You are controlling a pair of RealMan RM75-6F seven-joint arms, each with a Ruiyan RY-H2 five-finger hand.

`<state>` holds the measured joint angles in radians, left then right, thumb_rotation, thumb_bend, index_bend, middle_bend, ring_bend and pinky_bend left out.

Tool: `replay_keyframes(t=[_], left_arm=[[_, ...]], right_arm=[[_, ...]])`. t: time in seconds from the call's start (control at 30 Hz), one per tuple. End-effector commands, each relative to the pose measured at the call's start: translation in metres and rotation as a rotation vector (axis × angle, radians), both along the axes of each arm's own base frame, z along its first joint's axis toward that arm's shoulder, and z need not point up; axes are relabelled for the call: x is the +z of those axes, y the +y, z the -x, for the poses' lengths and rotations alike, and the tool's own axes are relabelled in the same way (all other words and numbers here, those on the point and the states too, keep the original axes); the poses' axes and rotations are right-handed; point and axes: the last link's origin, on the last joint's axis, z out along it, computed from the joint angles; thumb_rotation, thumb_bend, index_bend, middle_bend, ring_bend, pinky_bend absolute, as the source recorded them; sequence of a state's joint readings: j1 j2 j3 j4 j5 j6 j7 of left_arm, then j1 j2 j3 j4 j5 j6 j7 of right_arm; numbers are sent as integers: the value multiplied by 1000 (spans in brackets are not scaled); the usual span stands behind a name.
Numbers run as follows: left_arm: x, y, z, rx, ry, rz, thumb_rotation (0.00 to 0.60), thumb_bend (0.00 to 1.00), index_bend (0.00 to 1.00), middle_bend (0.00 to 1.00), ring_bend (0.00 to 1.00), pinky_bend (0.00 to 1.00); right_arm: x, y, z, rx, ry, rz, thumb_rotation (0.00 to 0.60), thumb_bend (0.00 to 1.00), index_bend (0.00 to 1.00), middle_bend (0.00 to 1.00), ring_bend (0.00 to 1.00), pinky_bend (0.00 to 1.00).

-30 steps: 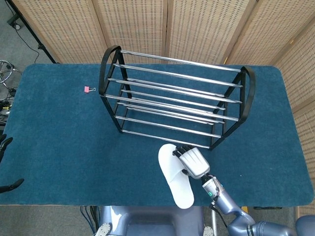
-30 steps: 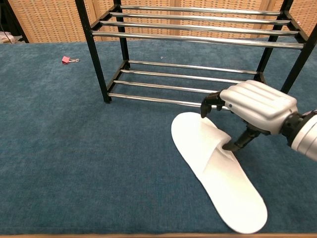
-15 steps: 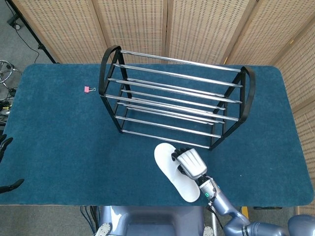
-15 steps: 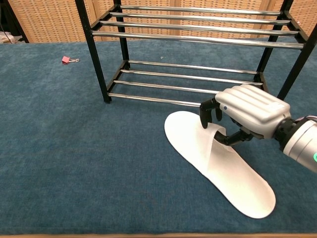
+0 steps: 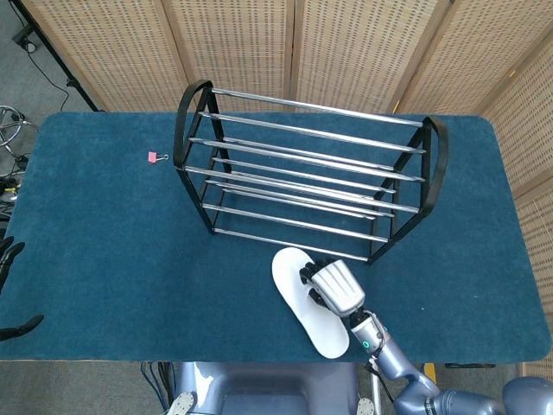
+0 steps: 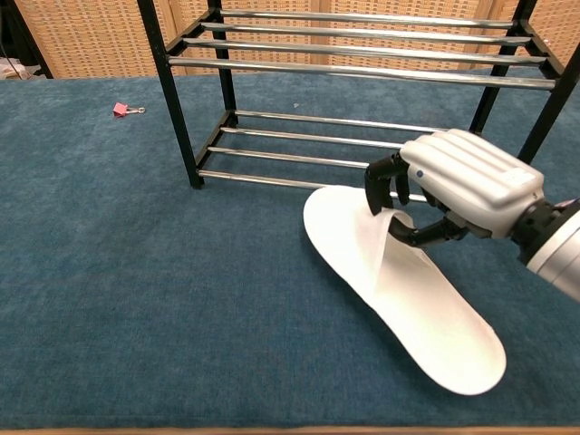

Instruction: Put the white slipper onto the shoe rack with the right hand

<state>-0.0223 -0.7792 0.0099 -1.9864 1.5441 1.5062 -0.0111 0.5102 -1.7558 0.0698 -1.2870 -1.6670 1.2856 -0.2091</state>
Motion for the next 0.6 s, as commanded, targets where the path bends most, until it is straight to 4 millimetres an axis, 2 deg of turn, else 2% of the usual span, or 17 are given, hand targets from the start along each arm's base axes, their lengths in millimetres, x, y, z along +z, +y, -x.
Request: replay_keyframes(t=[0.03,0.33,0.6], left_arm=[[0,0,0,0,0,1,600,0,0,0,0,4],[1,0,0,0,-6,-1,600,0,0,0,0,4],[1,-1,0,-1,-11,3,600,0,0,0,0,4]], right_arm=[[2,-2,-3,13,-19,27,600,502,592,562,544,629],[-1,-14,-9,-45,-22,109,600,503,603,571,555,630],[-12,-25,-4,-133,19,120,600,504,614,581,572,651]])
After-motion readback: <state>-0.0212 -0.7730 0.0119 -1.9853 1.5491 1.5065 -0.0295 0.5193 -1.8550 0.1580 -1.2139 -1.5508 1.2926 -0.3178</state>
